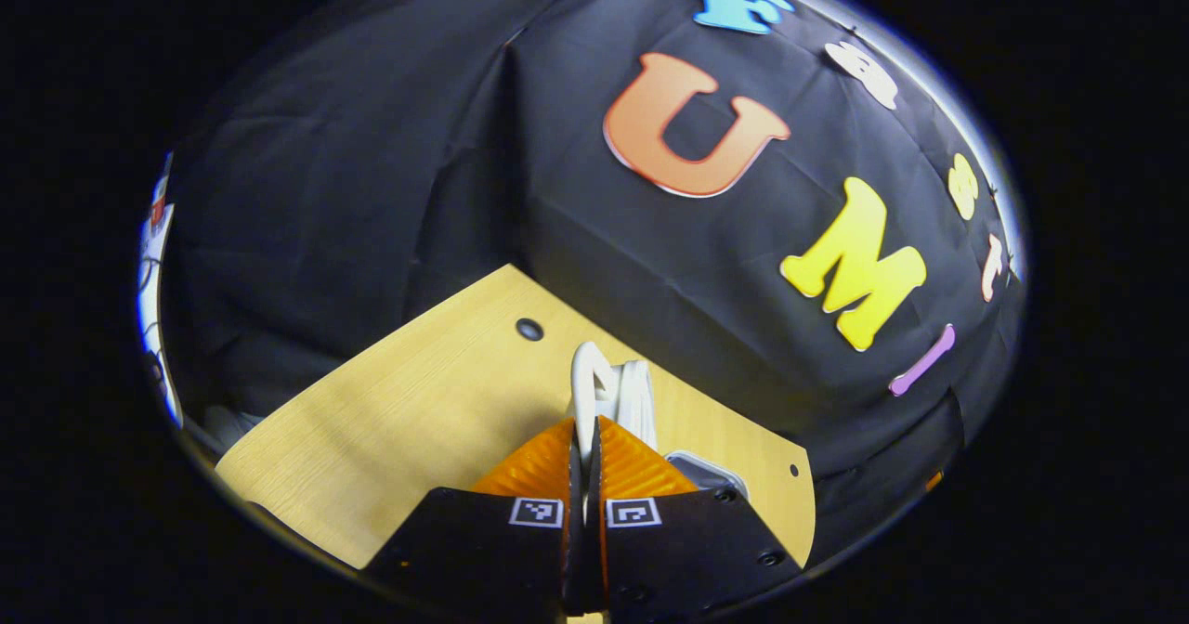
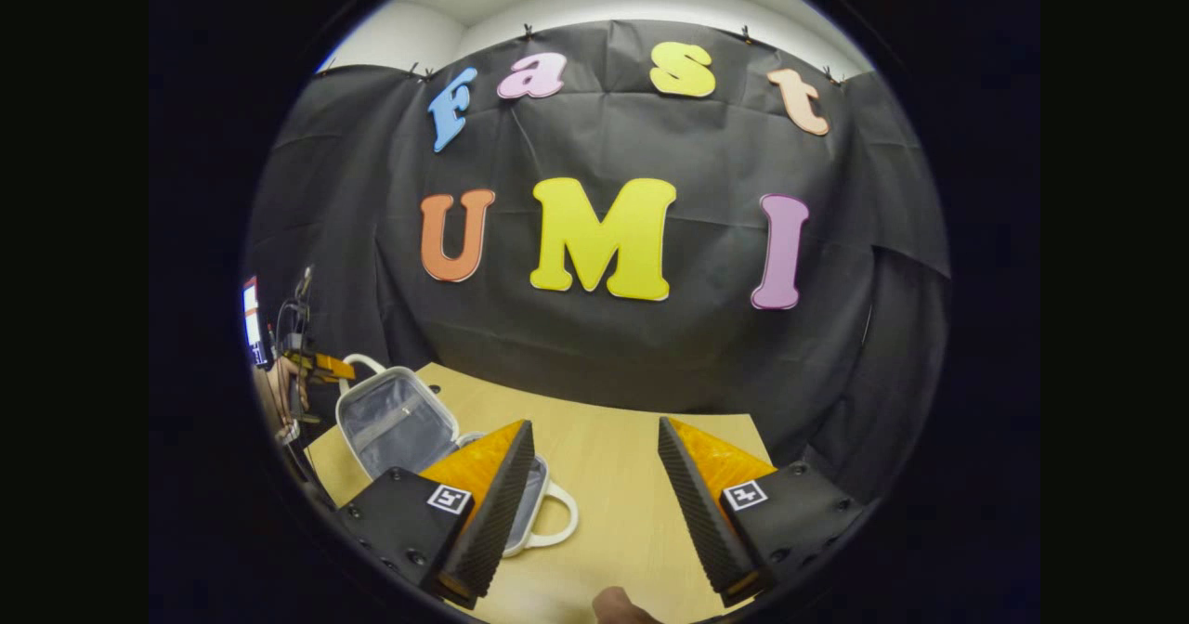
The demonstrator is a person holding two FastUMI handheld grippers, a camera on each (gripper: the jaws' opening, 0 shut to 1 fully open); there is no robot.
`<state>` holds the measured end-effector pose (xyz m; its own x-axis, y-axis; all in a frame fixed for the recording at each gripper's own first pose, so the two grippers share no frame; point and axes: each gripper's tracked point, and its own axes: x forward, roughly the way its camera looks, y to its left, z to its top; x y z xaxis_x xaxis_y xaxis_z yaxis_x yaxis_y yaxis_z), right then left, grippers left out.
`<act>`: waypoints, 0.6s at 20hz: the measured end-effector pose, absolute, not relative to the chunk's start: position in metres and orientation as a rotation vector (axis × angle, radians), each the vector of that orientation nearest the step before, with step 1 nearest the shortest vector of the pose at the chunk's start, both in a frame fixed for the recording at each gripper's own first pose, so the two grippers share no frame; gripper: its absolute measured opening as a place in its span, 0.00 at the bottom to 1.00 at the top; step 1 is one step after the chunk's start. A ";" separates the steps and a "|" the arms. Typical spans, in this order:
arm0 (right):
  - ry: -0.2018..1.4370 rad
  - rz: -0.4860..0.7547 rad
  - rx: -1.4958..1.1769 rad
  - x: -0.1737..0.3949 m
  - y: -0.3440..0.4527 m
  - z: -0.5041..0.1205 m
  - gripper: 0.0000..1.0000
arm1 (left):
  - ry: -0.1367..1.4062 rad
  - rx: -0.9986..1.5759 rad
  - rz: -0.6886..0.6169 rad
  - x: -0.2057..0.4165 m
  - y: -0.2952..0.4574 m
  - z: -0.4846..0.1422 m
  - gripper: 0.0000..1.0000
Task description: First open the suitcase, pack the skin care products into it, and then close the suitcase.
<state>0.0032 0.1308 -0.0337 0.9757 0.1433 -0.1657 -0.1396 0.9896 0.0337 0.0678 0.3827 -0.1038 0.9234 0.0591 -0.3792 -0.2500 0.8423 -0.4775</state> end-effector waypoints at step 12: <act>0.187 0.175 0.053 -0.007 0.069 -0.045 0.80 | 0.394 -0.212 0.004 0.091 0.204 -0.063 0.03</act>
<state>-0.0074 0.0689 -0.0445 0.9674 0.1783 -0.1800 -0.1684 0.9833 0.0685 0.0906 0.2035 -0.0634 0.9237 -0.0375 -0.3812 -0.0446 0.9779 -0.2043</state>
